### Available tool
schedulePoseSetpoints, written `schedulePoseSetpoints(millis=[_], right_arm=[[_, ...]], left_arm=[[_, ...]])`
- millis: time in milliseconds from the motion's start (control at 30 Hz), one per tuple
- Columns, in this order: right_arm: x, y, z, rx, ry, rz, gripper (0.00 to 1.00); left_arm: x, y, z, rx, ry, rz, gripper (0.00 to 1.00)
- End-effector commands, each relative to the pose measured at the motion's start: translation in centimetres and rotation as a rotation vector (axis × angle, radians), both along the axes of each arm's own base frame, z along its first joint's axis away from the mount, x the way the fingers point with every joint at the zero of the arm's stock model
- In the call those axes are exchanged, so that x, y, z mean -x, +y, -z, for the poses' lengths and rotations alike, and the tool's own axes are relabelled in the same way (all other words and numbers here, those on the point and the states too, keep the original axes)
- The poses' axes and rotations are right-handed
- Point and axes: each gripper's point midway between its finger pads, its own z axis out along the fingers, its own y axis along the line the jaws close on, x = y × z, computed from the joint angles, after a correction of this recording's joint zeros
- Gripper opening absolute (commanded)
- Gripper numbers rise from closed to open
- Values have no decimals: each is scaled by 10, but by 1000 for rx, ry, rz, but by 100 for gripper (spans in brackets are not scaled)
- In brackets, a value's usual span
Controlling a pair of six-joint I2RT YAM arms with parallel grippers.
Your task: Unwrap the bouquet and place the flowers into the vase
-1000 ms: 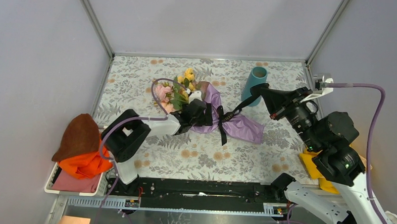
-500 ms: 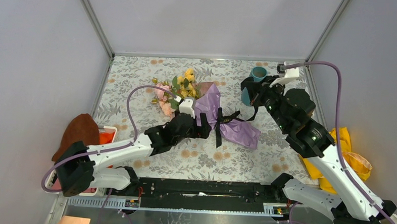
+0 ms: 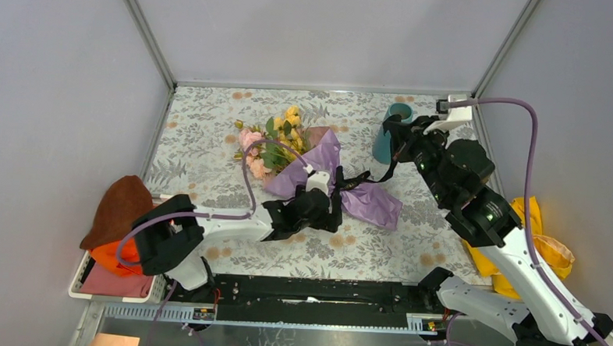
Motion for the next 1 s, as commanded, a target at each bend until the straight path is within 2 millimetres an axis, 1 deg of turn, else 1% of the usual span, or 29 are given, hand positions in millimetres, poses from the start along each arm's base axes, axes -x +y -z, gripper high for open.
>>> schedulePoseSetpoints(millis=[0, 200, 267, 367, 533, 600, 700, 767, 900, 967], right_arm=[[4, -10, -18, -31, -69, 27, 5], [3, -7, -9, -27, -58, 20, 5], [4, -5, -9, -32, -58, 10, 5], [5, -3, -8, -35, -56, -3, 5], [7, 0, -3, -45, -48, -19, 5], [8, 1, -2, -49, -46, -27, 5], [9, 3, 1, -60, -43, -39, 6], [10, 4, 3, -65, -40, -46, 6], [10, 8, 8, -79, -33, -60, 7], [9, 11, 10, -84, -28, -67, 7]], left_arm=[[-19, -21, -16, 41, -69, -19, 89], [-26, -31, -4, 12, -60, -24, 85], [-31, -31, 2, -14, -65, -37, 81], [-37, -32, 8, -37, -74, -56, 78], [-46, -43, 8, -37, -92, -57, 75], [-48, -44, 9, -42, -97, -62, 71], [-51, -46, 9, -49, -100, -67, 63], [-51, -47, 10, -48, -99, -67, 59], [-52, -44, 16, -60, -97, -77, 53], [-51, -43, 19, -69, -95, -79, 47]])
